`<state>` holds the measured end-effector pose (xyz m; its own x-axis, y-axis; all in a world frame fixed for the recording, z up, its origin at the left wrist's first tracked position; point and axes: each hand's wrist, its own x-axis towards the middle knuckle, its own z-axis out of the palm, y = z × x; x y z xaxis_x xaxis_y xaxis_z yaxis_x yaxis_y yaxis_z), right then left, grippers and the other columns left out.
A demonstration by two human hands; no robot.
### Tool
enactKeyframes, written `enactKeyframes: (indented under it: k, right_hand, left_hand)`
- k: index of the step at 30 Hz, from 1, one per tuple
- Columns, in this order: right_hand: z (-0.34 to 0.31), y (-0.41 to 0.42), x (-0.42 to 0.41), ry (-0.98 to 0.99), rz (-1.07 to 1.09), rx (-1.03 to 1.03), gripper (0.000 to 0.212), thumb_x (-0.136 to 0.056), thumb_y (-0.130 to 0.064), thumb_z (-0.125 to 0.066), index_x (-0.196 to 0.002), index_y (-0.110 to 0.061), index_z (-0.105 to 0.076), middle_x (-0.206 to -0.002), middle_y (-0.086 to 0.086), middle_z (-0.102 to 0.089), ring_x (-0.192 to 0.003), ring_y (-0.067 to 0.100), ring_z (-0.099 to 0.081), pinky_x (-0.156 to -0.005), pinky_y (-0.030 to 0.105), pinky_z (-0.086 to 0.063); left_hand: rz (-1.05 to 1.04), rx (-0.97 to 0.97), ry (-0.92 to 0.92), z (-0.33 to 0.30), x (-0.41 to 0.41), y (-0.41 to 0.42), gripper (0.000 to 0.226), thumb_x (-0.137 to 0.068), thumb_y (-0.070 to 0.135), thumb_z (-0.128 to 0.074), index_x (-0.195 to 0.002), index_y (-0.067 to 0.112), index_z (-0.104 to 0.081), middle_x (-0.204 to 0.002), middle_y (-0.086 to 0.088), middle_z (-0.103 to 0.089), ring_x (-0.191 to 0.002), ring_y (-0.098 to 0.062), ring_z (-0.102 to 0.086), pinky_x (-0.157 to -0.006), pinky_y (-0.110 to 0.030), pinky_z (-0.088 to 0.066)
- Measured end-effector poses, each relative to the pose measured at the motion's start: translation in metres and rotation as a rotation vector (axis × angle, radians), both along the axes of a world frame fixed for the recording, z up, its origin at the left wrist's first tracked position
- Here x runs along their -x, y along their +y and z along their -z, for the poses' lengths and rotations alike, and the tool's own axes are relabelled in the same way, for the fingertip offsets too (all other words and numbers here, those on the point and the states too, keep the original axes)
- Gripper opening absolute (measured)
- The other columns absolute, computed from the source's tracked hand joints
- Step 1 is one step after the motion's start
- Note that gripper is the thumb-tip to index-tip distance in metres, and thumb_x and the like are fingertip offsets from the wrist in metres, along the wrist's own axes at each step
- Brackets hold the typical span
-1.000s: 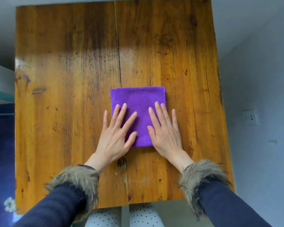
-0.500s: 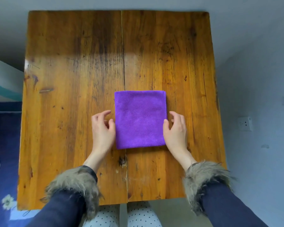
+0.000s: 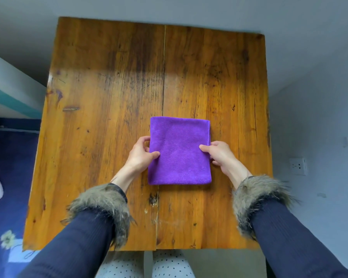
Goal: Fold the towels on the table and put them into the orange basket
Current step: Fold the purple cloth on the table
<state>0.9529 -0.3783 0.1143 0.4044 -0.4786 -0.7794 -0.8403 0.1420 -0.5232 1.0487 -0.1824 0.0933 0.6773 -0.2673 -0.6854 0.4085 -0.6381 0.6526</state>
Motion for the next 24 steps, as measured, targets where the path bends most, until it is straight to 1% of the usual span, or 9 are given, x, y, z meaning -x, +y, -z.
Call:
enactKeyframes:
  k: [1,2,4,6,10,16,20,22,24]
  right_hand:
    - [-0.001,-0.001,0.000,-0.015,0.029,-0.032,0.006,-0.088,-0.015,-0.061,-0.085,-0.010,-0.058,-0.084,0.004,-0.061,-0.071,0.016,-0.055,-0.071,0.033,-0.049]
    - [-0.002,-0.002,0.000,-0.037,0.050,-0.055,0.006,-0.087,-0.013,-0.062,-0.091,-0.010,-0.058,-0.090,0.006,-0.062,-0.075,0.017,-0.056,-0.074,0.034,-0.050]
    - [-0.005,-0.004,0.000,-0.078,0.057,-0.121,0.010,-0.087,-0.011,-0.061,-0.096,-0.011,-0.057,-0.094,0.006,-0.063,-0.077,0.016,-0.058,-0.068,0.030,-0.047]
    - [-0.011,-0.006,0.001,-0.121,0.033,-0.215,0.014,-0.089,-0.010,-0.057,-0.103,-0.012,-0.057,-0.096,0.004,-0.064,-0.080,0.014,-0.060,-0.068,0.028,-0.048]
    - [-0.023,0.002,-0.001,-0.156,-0.115,-0.308,0.023,-0.090,-0.009,-0.057,-0.113,-0.011,-0.054,-0.101,0.003,-0.064,-0.085,0.015,-0.061,-0.070,0.028,-0.049]
    - [-0.057,0.049,-0.015,-0.217,-0.283,-0.343,0.013,-0.088,-0.014,-0.061,-0.100,-0.017,-0.058,-0.102,0.001,-0.061,-0.087,0.014,-0.058,-0.071,0.028,-0.050]
    - [-0.091,0.099,-0.030,-0.262,-0.398,-0.374,0.010,-0.087,-0.015,-0.062,-0.095,-0.020,-0.057,-0.095,-0.001,-0.060,-0.077,0.012,-0.054,-0.066,0.026,-0.047]
    - [-0.109,0.130,-0.040,-0.296,-0.457,-0.401,0.009,-0.088,-0.013,-0.061,-0.091,-0.020,-0.057,-0.090,-0.003,-0.060,-0.073,0.010,-0.053,-0.064,0.025,-0.046]
    - [-0.125,0.163,-0.050,-0.322,-0.526,-0.431,0.010,-0.088,-0.011,-0.059,-0.086,-0.020,-0.057,-0.084,-0.004,-0.061,-0.069,0.010,-0.054,-0.060,0.024,-0.046]
  left_hand:
    - [-0.021,0.012,0.013,-0.002,0.000,-0.001,0.051,-0.080,0.006,-0.067,-0.125,0.019,-0.048,-0.071,0.002,-0.053,-0.078,-0.019,-0.058,-0.079,-0.041,-0.049]
    - [-0.050,0.037,0.042,-0.004,0.001,-0.002,0.049,-0.081,0.003,-0.065,-0.124,0.019,-0.048,-0.070,0.001,-0.052,-0.075,-0.018,-0.057,-0.075,-0.039,-0.049]
    - [-0.131,0.118,0.140,-0.011,0.005,0.000,0.045,-0.084,-0.002,-0.060,-0.122,0.021,-0.048,-0.071,0.000,-0.051,-0.070,-0.014,-0.057,-0.068,-0.036,-0.049]
    - [-0.188,0.173,0.217,-0.018,0.009,0.007,0.044,-0.086,-0.004,-0.057,-0.119,0.023,-0.047,-0.072,0.000,-0.051,-0.070,-0.013,-0.057,-0.064,-0.034,-0.050]
    - [-0.203,0.211,0.207,-0.035,0.014,0.029,0.042,-0.088,-0.003,-0.055,-0.119,0.024,-0.047,-0.073,-0.001,-0.049,-0.072,-0.013,-0.056,-0.064,-0.033,-0.049]
    - [-0.337,0.224,0.150,-0.080,0.036,0.095,0.043,-0.088,0.003,-0.058,-0.119,0.030,-0.048,-0.083,-0.003,-0.054,-0.080,-0.012,-0.060,-0.068,-0.034,-0.052]
    - [-0.491,0.276,0.102,-0.117,0.057,0.154,0.040,-0.088,0.006,-0.058,-0.116,0.033,-0.048,-0.102,-0.008,-0.059,-0.089,-0.015,-0.061,-0.074,-0.035,-0.051]
    - [-0.582,0.331,0.077,-0.134,0.068,0.188,0.040,-0.088,0.005,-0.058,-0.113,0.033,-0.048,-0.102,-0.006,-0.060,-0.089,-0.016,-0.060,-0.079,-0.038,-0.051]
    - [-0.675,0.393,0.053,-0.147,0.080,0.223,0.041,-0.084,0.004,-0.061,-0.112,0.032,-0.050,-0.099,-0.004,-0.061,-0.085,-0.017,-0.060,-0.076,-0.037,-0.050]
